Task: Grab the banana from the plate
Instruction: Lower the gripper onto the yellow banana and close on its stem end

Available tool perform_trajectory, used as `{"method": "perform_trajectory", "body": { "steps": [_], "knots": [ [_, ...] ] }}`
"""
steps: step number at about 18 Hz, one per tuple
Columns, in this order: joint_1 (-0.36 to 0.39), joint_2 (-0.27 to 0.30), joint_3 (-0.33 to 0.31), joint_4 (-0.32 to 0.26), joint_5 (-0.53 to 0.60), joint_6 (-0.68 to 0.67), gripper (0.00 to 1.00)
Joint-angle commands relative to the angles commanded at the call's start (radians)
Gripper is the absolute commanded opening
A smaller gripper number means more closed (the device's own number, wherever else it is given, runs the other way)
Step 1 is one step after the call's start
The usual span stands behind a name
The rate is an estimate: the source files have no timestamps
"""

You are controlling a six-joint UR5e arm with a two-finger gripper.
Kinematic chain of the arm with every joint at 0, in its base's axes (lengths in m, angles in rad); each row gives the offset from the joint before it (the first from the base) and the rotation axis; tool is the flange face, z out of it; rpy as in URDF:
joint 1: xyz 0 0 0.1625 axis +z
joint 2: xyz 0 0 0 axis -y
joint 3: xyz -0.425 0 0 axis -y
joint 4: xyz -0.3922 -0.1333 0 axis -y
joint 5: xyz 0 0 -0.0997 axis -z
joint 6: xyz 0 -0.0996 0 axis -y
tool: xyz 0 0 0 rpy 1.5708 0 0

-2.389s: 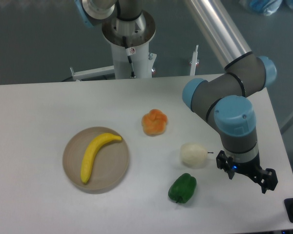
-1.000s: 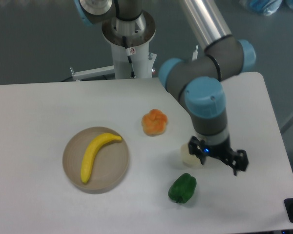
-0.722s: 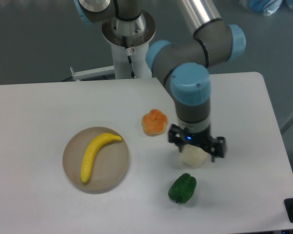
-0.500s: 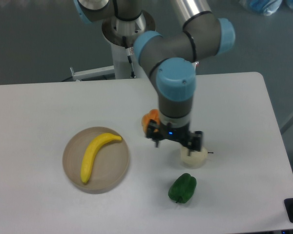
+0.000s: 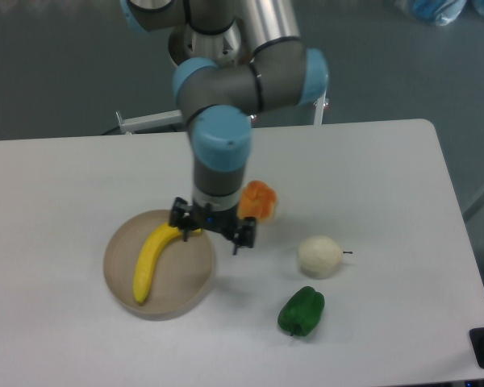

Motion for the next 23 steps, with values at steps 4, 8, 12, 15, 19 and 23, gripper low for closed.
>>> {"method": "perform_trajectory", "body": {
  "steps": [4, 8, 12, 15, 19, 23],
  "knots": [
    [-0.068, -0.02, -0.008, 0.014, 0.008, -0.086, 1.0],
    [-0.108, -0.035, -0.017, 0.018, 0.008, -0.092, 1.0],
    [-0.138, -0.051, -0.034, 0.061, 0.017, -0.089, 1.0],
    [-0.164, -0.089, -0.035, 0.075, 0.074, -0.081, 1.0],
    [-0.181, -0.094, -0.046, 0.092, 0.085, -0.092, 1.0],
    [-0.186, -0.103, -0.049, 0.095, 0.085, -0.091, 1.0]
  ]
}}
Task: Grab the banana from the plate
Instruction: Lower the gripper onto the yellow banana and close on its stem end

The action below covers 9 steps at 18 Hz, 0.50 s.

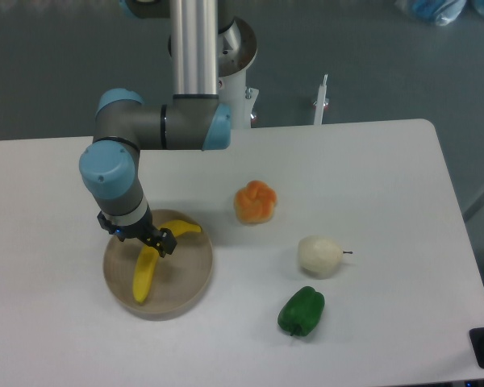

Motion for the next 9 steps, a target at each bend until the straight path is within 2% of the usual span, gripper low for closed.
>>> {"method": "perform_trajectory", "body": {
  "steps": [4, 5, 6, 9],
  "knots": [
    [0.0, -0.014, 0.003, 0.002, 0.0, 0.0, 1.0],
    [0.0, -0.015, 0.002, 0.002, 0.002, 0.002, 0.96],
    [0.002, -0.014, 0.002, 0.002, 0.002, 0.0, 0.87],
    [0.002, -0.008, 0.0, 0.0, 0.0, 0.0, 0.4]
  ]
}}
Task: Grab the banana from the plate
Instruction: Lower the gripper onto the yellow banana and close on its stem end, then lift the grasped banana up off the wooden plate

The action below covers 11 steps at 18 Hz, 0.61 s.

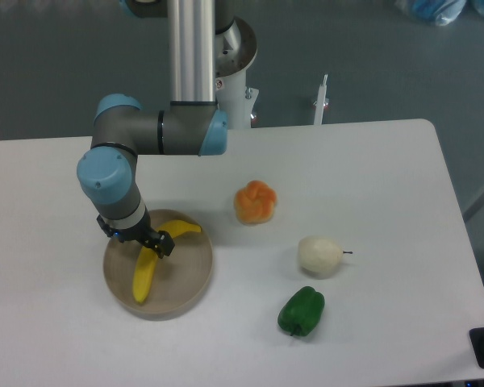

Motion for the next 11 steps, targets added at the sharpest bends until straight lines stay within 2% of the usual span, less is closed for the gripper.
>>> {"method": "perform_trajectory", "body": {
  "steps": [3, 5, 7, 11],
  "knots": [
    [0.003, 0.008, 0.018, -0.002, 0.0, -0.002, 0.24],
    [0.003, 0.009, 0.015, -0.002, 0.002, 0.0, 0.19],
    [0.002, 0.005, 0.008, -0.002, 0.006, 0.002, 0.02],
    [0.011, 0.029, 0.009, -0.003, 0.012, 0.011, 0.03]
  ]
}}
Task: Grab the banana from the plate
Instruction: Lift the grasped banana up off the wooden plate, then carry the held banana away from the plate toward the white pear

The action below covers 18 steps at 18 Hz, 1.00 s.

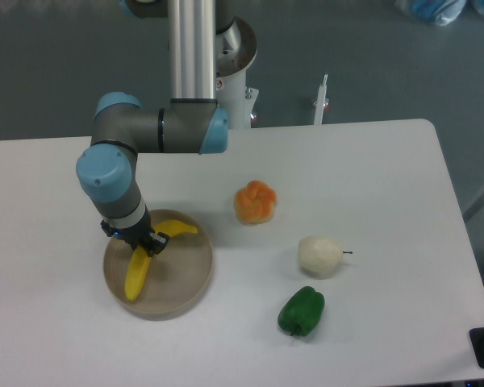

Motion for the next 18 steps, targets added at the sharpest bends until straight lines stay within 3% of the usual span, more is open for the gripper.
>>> {"method": "perform_trajectory", "body": {
  "steps": [3, 7, 11, 18],
  "knots": [
    [0.006, 0.012, 0.005, -0.002, 0.0, 0.003, 0.03],
    [0.066, 0.077, 0.006, -0.011, 0.015, 0.083, 0.03],
    [0.175, 0.137, 0.005, -0.017, 0.038, 0.222, 0.08],
    [0.35, 0.158, 0.021, -0.018, 0.038, 0.463, 0.07]
  ]
}}
